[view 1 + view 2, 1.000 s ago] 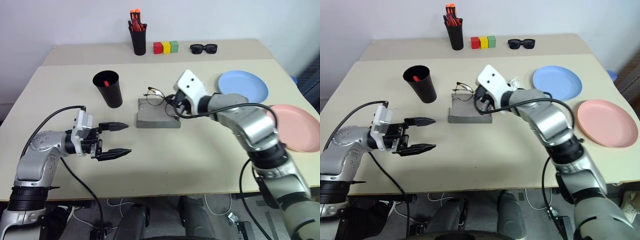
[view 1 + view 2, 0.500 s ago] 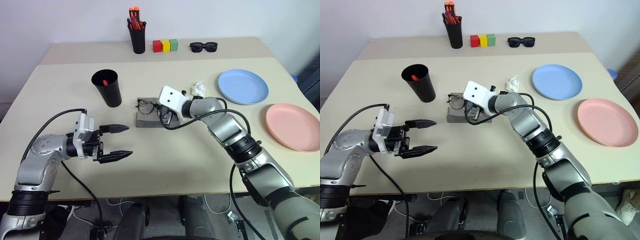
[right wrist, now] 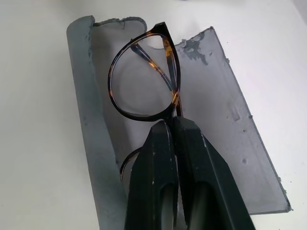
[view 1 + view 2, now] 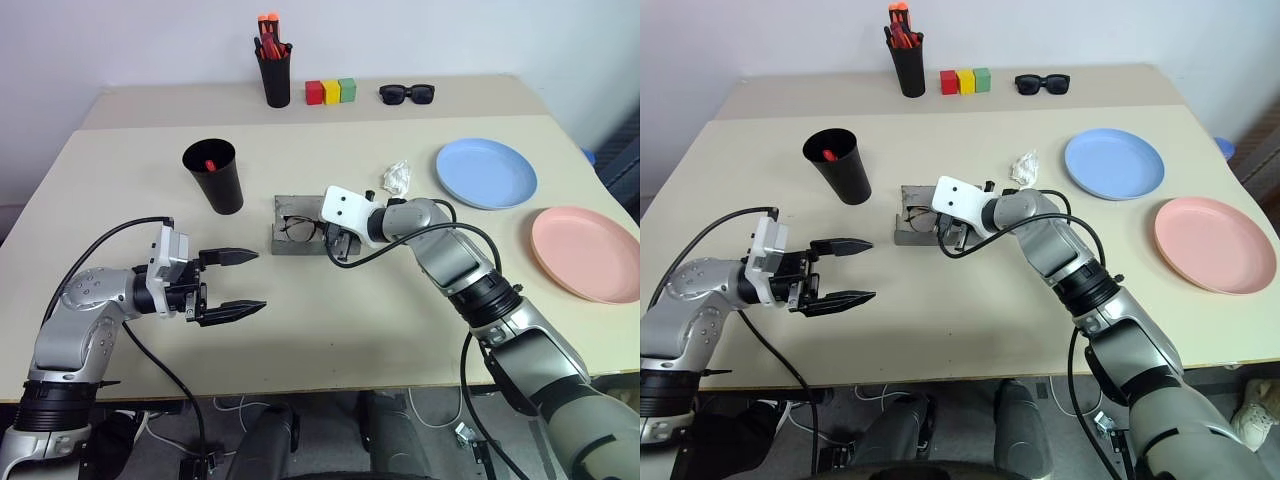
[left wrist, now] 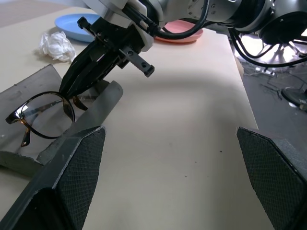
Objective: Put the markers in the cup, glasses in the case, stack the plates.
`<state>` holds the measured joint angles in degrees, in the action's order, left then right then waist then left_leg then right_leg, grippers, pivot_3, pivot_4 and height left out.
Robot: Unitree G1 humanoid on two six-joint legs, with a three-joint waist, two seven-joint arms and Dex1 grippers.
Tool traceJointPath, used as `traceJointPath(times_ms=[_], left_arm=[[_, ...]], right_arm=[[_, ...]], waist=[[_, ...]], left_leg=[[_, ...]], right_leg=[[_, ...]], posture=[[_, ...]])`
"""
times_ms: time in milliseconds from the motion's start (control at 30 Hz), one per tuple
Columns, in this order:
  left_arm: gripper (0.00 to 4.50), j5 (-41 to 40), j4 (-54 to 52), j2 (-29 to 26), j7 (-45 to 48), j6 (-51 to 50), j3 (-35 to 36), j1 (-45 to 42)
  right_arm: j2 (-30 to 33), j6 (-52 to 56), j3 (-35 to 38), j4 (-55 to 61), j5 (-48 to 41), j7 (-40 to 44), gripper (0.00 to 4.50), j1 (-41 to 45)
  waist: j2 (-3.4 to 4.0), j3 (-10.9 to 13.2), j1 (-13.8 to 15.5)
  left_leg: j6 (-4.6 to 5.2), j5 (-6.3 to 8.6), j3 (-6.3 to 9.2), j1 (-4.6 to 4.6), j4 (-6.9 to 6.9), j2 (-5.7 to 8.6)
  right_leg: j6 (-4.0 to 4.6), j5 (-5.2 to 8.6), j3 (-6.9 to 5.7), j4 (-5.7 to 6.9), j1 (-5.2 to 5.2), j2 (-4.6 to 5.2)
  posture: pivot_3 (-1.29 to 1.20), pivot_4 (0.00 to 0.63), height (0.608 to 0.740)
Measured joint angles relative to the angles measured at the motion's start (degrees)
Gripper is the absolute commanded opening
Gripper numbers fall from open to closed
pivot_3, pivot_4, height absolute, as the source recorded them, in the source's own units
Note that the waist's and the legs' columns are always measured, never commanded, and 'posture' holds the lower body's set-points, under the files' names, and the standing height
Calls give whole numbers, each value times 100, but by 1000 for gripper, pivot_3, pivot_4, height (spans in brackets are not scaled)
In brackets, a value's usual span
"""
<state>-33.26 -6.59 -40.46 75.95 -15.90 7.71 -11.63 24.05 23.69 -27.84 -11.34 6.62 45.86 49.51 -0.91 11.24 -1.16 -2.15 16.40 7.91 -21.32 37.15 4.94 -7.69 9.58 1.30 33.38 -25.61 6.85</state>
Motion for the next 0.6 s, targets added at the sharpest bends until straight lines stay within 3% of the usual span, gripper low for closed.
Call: traceJointPath(times_ms=[67, 167, 400, 600], left_arm=[[4500, 0, 0, -3, 0, 1, 0, 0], [4500, 0, 0, -3, -1, 10, 0, -1], [4500, 1, 2, -3, -17, 26, 0, -15], [4500, 7, 58, -2, -62, 62, -1, -48]], right_arm=[[-12, -22, 0, 0, 5, 60, 57, -9], [-41, -31, 0, 0, 6, 125, 878, -28], [-48, -36, 69, 2, 82, 121, 4372, -30], [-143, 17, 327, -30, 73, 95, 4443, 7]], waist=[[0, 0, 0], [0, 0, -2], [0, 0, -1], [0, 0, -4]], left_leg=[[0, 0, 0, 0, 0, 0], [0, 0, 0, 0, 0, 0], [0, 0, 0, 1, 0, 0], [-1, -1, 0, 1, 0, 0]], right_leg=[[0, 0, 0, 0, 0, 0], [0, 0, 0, 0, 0, 0], [0, 0, 0, 1, 0, 0], [1, -1, 0, 1, 0, 0]], posture=[[0, 150, 740], [0, 150, 740], [0, 150, 740], [0, 150, 740]])
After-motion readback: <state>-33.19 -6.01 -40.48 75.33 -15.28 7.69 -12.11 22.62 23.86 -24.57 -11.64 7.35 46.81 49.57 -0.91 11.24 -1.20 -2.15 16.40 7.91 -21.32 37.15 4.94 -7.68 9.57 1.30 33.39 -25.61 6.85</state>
